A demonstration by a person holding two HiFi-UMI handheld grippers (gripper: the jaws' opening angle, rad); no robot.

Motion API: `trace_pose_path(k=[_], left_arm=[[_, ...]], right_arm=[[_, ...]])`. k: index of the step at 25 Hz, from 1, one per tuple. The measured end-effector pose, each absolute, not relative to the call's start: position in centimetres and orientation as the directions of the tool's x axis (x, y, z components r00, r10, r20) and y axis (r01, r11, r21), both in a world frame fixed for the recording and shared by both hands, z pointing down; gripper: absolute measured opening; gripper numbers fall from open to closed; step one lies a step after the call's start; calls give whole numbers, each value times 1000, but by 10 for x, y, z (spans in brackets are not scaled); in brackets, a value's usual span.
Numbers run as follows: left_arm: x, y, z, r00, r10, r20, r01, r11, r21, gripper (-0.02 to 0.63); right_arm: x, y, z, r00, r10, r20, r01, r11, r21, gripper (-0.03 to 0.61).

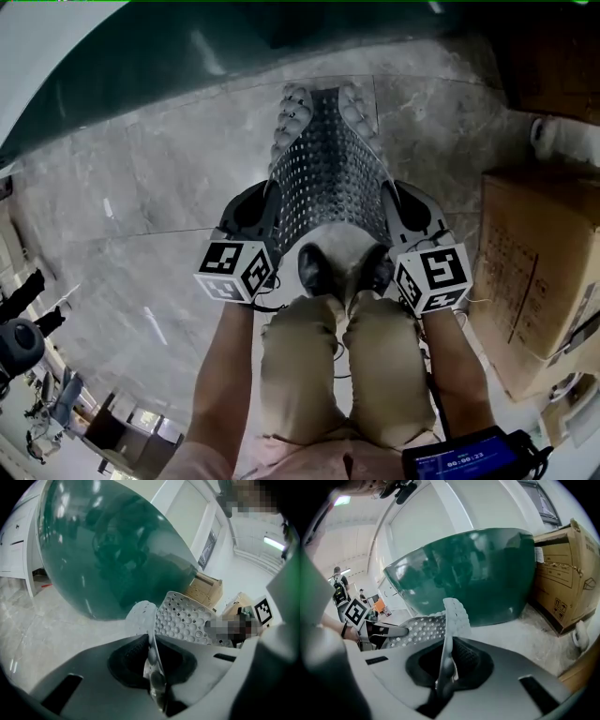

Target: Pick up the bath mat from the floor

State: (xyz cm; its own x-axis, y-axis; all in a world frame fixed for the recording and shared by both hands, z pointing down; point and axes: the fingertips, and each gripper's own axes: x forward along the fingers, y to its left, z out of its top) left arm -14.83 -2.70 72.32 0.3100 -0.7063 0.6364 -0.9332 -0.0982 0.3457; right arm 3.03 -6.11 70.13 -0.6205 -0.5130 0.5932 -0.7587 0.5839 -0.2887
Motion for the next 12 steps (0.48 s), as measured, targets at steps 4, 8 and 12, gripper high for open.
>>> trace_pose_path(k=[4,8,12], left_arm=[[-151,-34,693,317,-713,625,-932,-110,346,37],[-151,-29,669,316,-715,623,-934,-121,335,37],[-148,-22,645,315,-720,619,-934,-122,334,37]], right_arm=[[23,-66,677,-626,-515,586,-756,586,-293,29],[14,-65,650,-641,-511,572,-742,602,-294,29],[9,-59,628,-652,-501,569,-730,616,-296,29]])
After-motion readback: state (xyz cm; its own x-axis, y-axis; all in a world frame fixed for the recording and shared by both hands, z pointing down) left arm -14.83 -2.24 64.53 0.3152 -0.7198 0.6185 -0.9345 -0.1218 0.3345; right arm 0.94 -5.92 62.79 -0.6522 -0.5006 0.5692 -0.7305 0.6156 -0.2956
